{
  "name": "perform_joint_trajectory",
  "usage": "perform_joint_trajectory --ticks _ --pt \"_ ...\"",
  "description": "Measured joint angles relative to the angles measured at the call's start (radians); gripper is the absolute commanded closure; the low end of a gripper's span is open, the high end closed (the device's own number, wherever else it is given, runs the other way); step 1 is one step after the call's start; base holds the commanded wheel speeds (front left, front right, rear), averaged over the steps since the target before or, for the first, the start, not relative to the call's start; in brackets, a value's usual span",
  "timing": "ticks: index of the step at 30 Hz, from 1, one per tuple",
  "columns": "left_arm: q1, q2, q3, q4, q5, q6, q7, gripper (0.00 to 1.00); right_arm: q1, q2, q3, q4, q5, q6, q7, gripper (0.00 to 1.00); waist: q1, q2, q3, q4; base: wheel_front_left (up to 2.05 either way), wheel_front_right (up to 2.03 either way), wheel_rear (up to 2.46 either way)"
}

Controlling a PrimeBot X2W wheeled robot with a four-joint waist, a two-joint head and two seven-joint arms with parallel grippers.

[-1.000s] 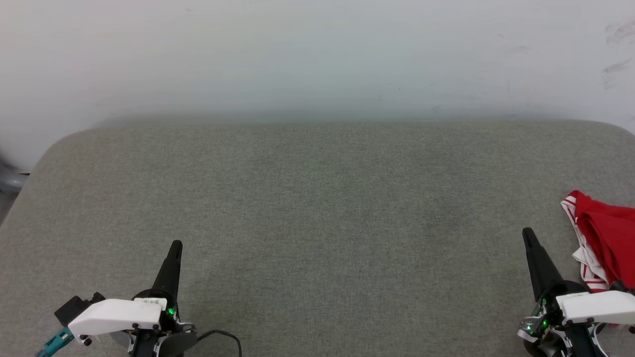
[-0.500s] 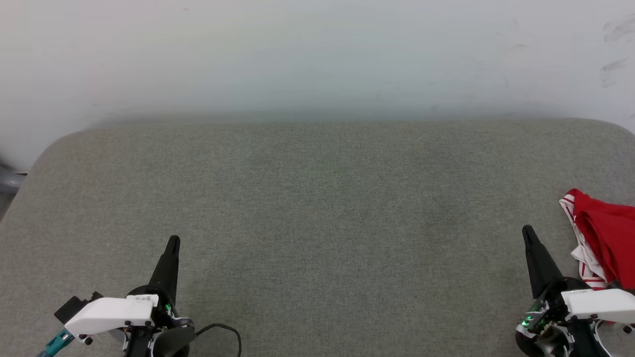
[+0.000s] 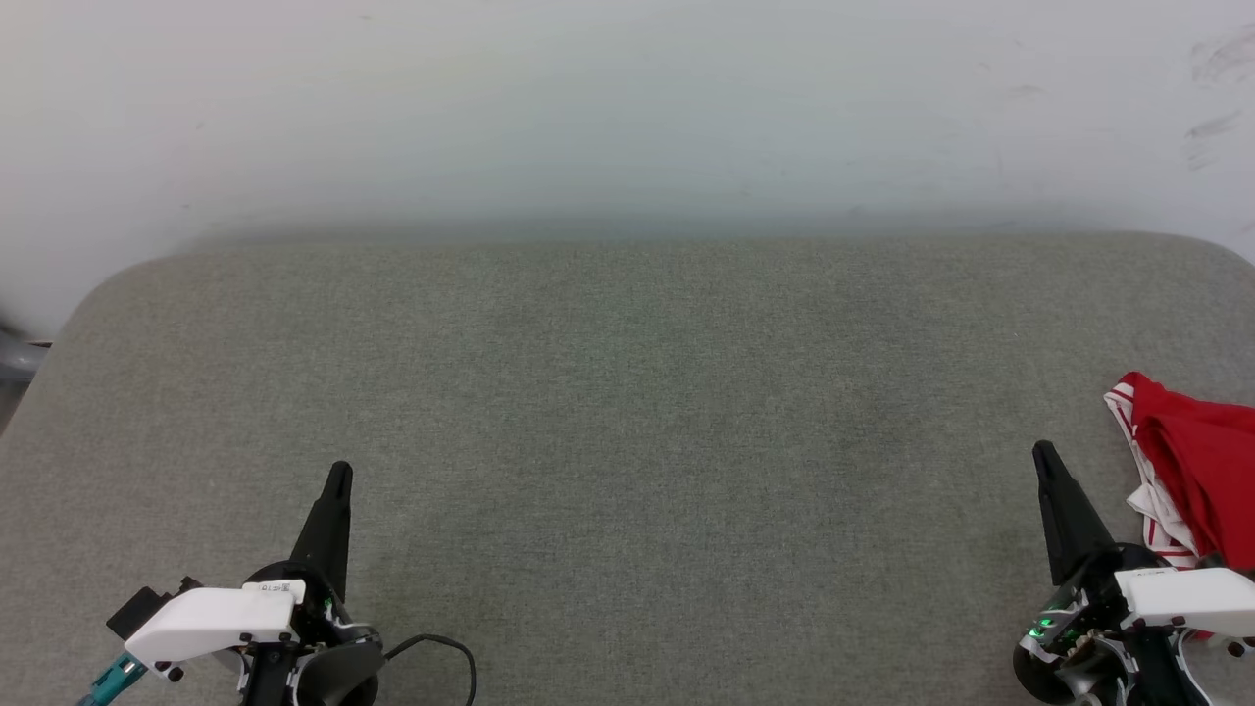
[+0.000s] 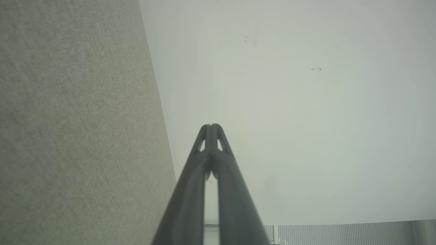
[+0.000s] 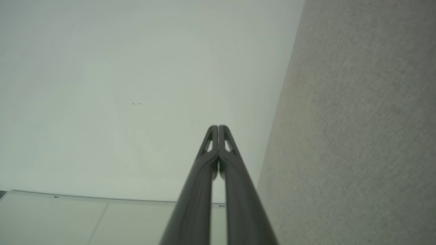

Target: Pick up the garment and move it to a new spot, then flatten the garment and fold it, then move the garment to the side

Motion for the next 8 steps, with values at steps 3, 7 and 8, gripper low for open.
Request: perform_joint_trajectory --ticks 3,7,8 --pt "0.000 0.000 0.000 0.000 0.000 0.000 0.000 1.00 0.000 0.000 0.000 0.000 0.000 0.000 0.000 1.00 0.0000 0.0000 0.000 0.000 0.00 0.00 0.00" --pt "0.000 0.000 0.000 0.000 0.000 0.000 0.000 1.00 0.000 0.000 -0.001 0.000 0.000 0.000 0.000 1.00 0.0000 0.0000 0.000 0.000 0.00 0.00 0.00" --pt "0.000 0.000 0.000 0.000 0.000 0.000 0.000 1.00 0.000 0.000 -0.001 0.000 0.000 0.000 0.000 1.00 0.0000 0.0000 0.000 0.000 0.00 0.00 0.00"
